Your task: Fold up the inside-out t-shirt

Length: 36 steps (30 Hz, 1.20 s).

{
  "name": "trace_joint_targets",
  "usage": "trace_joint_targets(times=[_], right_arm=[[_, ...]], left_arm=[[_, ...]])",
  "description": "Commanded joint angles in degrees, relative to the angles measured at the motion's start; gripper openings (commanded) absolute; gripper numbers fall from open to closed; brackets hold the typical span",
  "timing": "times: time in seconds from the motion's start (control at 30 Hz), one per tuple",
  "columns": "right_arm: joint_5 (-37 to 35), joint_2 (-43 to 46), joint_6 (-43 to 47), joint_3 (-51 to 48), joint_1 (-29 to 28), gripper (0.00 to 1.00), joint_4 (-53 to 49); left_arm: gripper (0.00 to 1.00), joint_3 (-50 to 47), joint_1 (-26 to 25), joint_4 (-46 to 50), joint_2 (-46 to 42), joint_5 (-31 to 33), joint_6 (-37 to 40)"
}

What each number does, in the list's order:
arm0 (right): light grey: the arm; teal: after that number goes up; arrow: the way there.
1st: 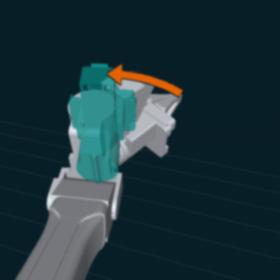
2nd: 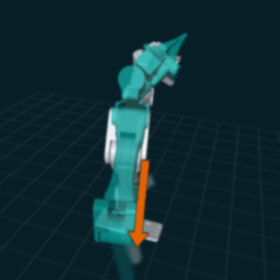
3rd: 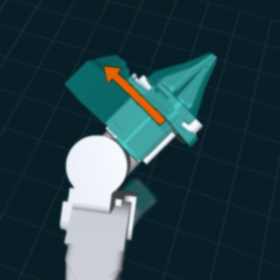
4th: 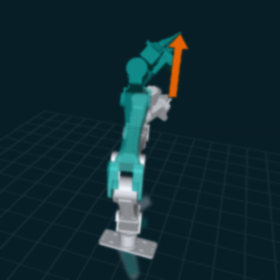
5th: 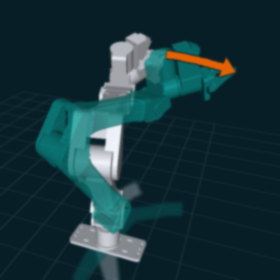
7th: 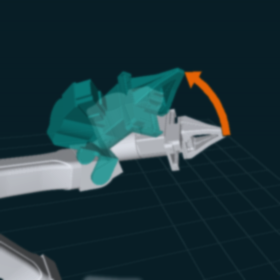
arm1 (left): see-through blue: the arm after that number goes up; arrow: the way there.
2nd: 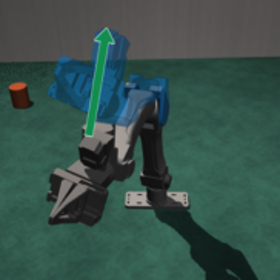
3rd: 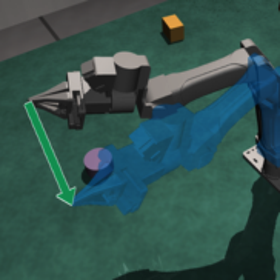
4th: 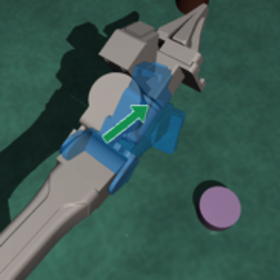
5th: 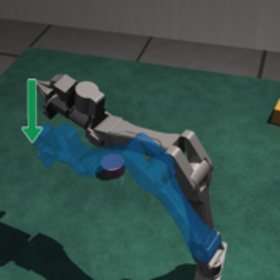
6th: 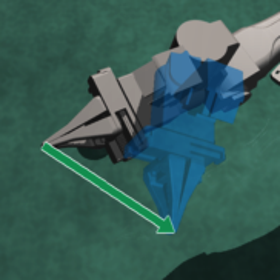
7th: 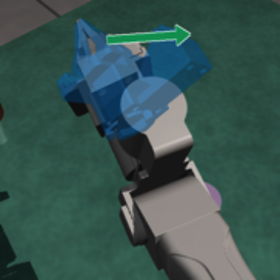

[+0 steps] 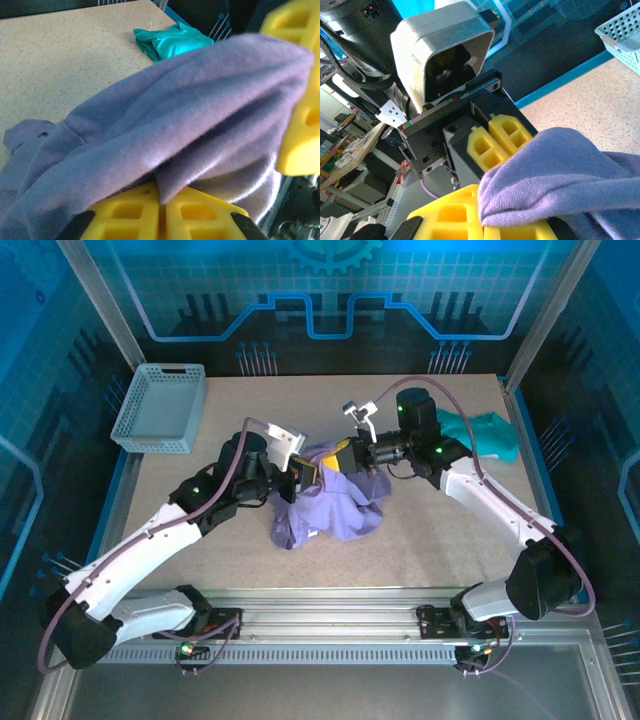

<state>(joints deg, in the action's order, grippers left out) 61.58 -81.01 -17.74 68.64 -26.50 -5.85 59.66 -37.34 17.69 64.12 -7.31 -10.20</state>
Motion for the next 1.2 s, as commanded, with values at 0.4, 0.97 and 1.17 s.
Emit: trace_joint_targets(times=[0.4, 0.97, 1.17], right_arm=[[-63.63, 6.49, 11.45, 4.22, -4.71, 0.45, -20.92], [-58.42, 13.09, 10.12, -10.15, -21.58, 0.42, 0.28], [-35.15, 18.18, 13.08, -14.62, -11.59, 0.00, 2.49]], left_arm=[[0.00, 0.67, 4.91, -9.62, -4.48, -15.78, -34.71], [0.00, 0.68, 4.99, -9.83, -3.54, -13.75, -37.85], [0.00, -1.20, 13.09, -13.31, -3.44, -22.03, -47.17]])
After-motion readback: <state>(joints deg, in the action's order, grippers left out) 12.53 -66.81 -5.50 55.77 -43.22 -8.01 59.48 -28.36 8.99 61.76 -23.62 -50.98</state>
